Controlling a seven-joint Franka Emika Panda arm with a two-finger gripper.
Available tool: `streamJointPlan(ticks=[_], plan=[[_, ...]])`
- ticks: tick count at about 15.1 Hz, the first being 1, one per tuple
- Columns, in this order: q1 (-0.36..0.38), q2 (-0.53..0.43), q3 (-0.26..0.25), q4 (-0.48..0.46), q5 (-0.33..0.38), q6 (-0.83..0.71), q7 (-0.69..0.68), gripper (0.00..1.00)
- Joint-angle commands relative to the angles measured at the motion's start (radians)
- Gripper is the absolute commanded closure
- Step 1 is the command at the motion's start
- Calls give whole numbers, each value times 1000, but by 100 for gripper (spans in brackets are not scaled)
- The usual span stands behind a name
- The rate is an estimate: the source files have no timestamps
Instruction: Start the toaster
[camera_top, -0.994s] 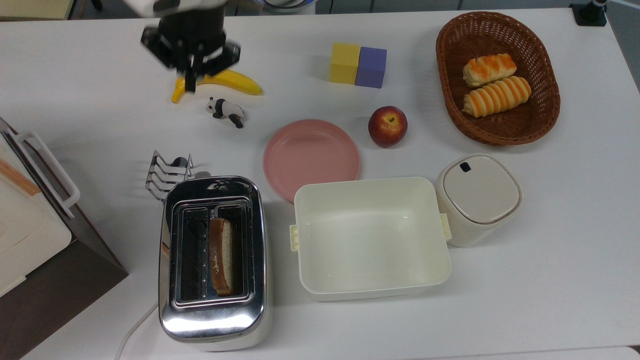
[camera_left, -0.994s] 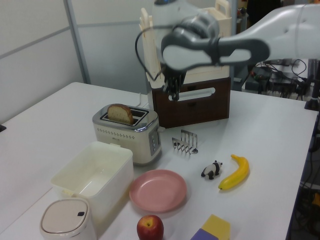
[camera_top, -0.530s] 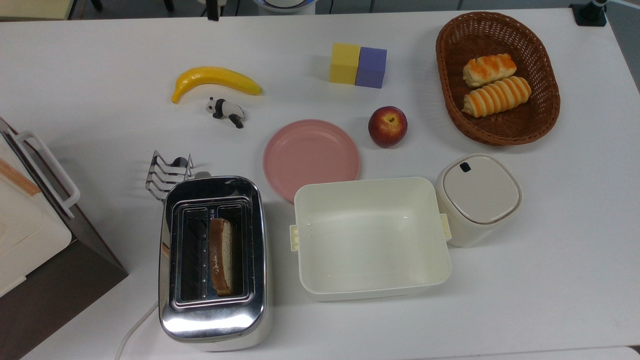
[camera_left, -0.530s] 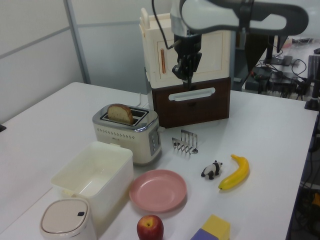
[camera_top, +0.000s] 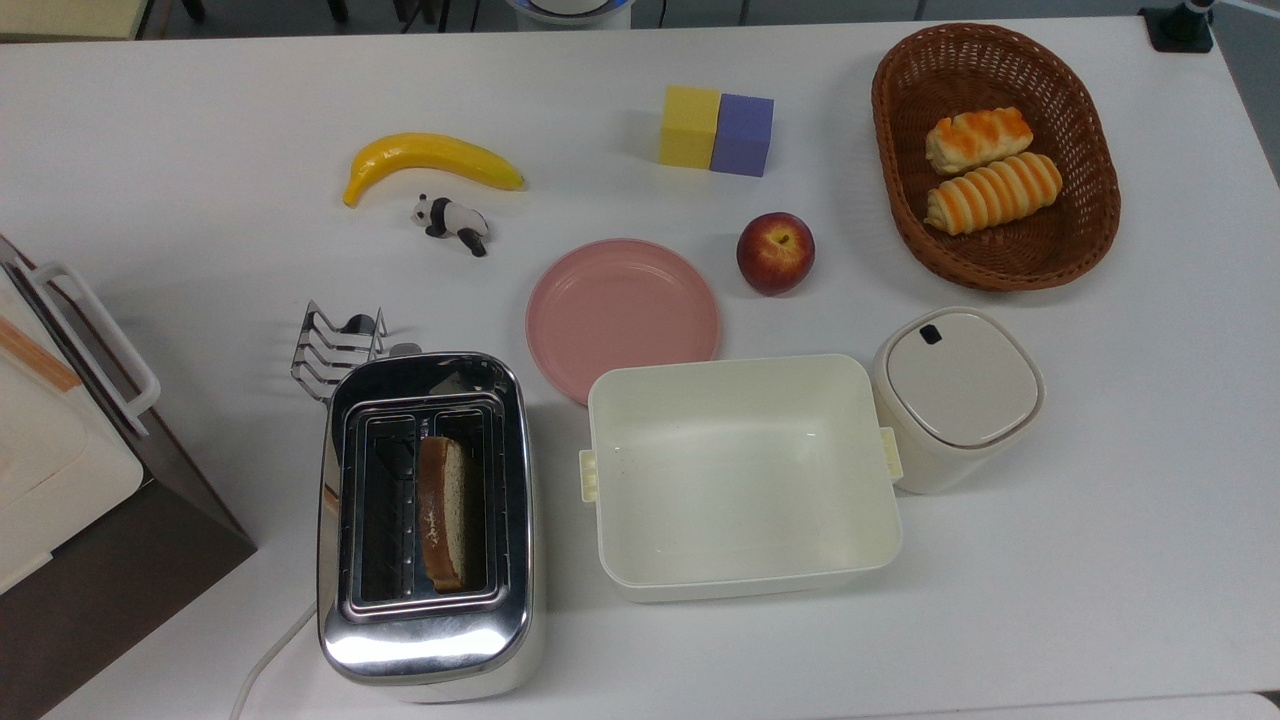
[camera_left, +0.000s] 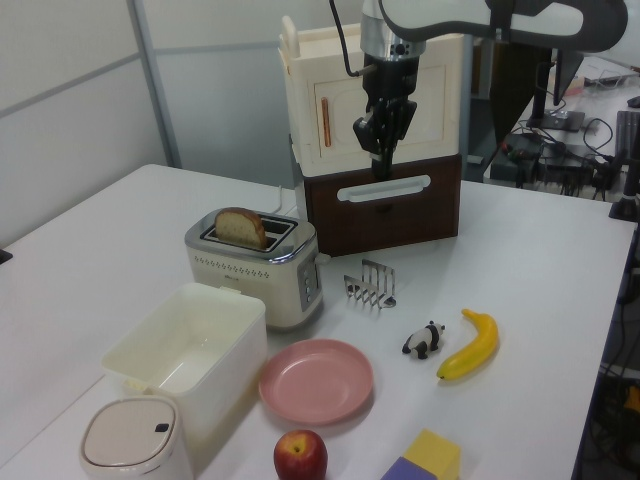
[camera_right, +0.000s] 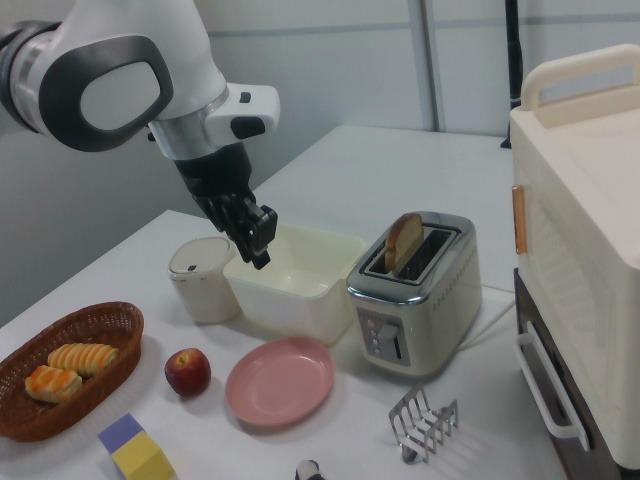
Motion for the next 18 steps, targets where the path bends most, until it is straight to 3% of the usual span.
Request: streamJointPlan(ticks=[1, 7, 10, 18], plan=[[9, -18, -15, 7, 34, -9, -2, 0], [13, -19, -7, 8, 34, -39, 7, 0], [30, -16, 40, 7, 33, -49, 10, 0], [32, -9, 77, 2, 53, -47, 22, 0]])
